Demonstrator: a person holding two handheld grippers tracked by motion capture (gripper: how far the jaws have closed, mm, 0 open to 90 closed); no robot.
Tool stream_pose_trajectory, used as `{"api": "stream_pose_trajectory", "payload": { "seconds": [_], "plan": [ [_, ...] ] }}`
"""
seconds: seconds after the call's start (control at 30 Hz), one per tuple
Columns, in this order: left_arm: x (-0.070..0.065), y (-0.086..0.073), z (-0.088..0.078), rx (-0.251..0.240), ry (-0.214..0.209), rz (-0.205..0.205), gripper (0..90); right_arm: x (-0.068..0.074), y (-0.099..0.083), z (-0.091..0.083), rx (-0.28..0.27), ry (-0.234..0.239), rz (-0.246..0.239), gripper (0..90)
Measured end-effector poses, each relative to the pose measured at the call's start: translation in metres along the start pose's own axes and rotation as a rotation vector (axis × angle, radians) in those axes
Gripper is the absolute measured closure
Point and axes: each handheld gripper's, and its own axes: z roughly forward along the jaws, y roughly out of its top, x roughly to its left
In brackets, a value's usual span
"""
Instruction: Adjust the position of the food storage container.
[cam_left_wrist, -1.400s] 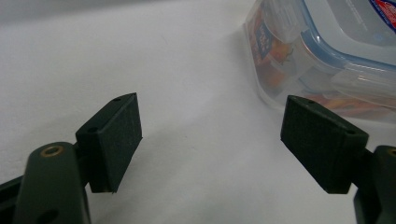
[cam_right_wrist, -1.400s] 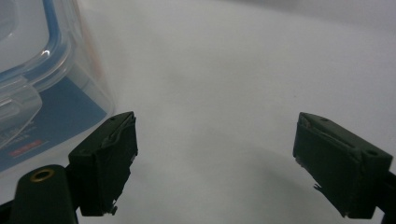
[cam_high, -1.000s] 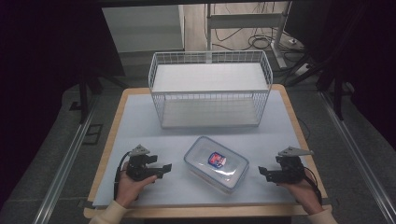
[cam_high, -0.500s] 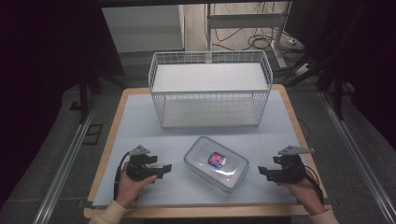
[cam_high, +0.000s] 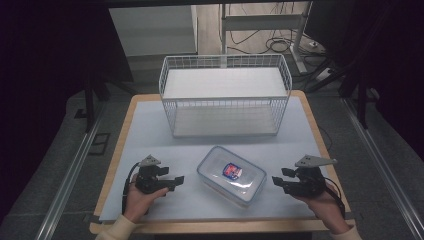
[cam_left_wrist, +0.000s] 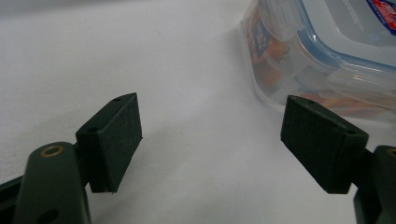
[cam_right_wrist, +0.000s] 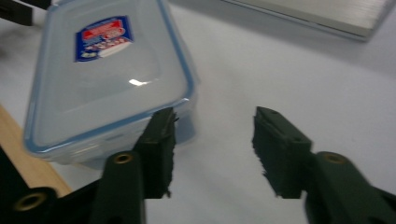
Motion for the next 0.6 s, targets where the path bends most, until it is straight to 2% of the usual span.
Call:
{"api": "stream_pose_trajectory", "payload": {
  "seconds": [0.07,0.2,0.33,0.43,0.6],
  "plan": [
    [0.000,0.000,0.000,0.002,0.002,-0.002,20.4,0.005,0.002,0.000,-0.009,0.011,-0.018,59.9],
    [0.000,0.000,0.000,0.002,-0.002,-0.006,20.5,0.015,0.009,-0.001,-0.015,0.046,-0.044,71.3],
    [-0.001,0.000,0.000,0.002,-0.004,-0.007,20.5,0.029,0.016,0.000,-0.017,0.103,-0.081,84.7],
    [-0.001,0.000,0.001,0.007,-0.006,-0.005,20.6,0.043,0.019,0.005,0.001,0.147,-0.114,89.5],
    [0.000,0.000,0.001,0.007,-0.004,-0.009,20.7,0.070,0.020,0.017,0.032,0.214,-0.179,89.8]
  ]
}}
